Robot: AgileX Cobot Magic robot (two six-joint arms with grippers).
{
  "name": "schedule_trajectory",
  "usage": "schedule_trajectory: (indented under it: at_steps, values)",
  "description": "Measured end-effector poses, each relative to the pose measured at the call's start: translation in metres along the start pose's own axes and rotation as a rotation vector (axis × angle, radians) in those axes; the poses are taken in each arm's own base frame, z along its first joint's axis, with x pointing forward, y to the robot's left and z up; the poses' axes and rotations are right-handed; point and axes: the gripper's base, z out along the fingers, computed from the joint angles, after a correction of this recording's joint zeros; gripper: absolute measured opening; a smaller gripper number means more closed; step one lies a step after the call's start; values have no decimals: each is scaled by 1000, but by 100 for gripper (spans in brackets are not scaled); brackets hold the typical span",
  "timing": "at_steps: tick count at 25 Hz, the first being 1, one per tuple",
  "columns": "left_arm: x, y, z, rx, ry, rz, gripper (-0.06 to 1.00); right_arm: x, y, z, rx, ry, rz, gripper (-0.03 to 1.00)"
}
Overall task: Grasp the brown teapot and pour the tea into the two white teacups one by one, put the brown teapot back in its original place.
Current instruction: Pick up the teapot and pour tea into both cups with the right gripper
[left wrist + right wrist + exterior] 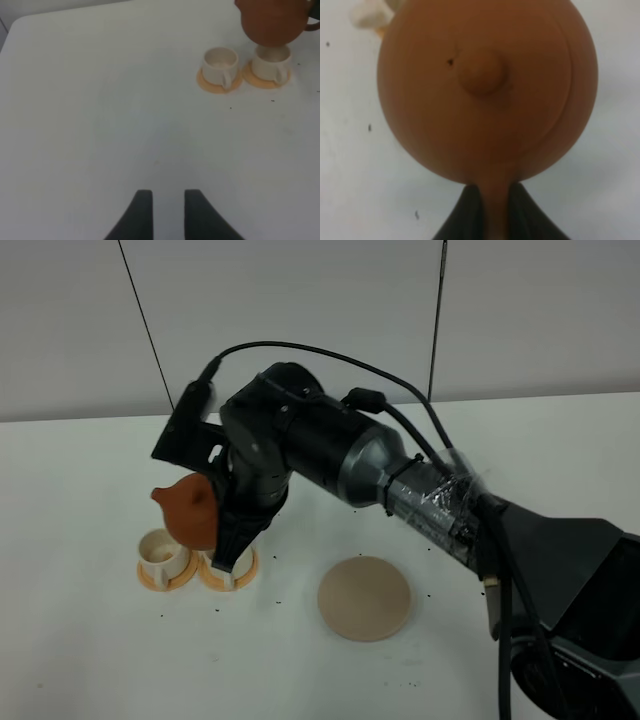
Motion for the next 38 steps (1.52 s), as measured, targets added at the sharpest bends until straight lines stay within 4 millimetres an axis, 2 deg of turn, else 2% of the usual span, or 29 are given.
schedule_trajectory:
  at_steps: [5,16,30,38]
  values:
    - [0,0,0,0,0,0,23,-10,11,-1,53,-14,-68,9]
    - [0,0,0,0,0,0,23,-5,0,-3,180,72,-155,9]
    - [0,0,0,0,0,0,23,-2,-1,-3,204,108,-166,9]
    - [0,0,0,0,0,0,23,-11,11,0,213,82,-204,9]
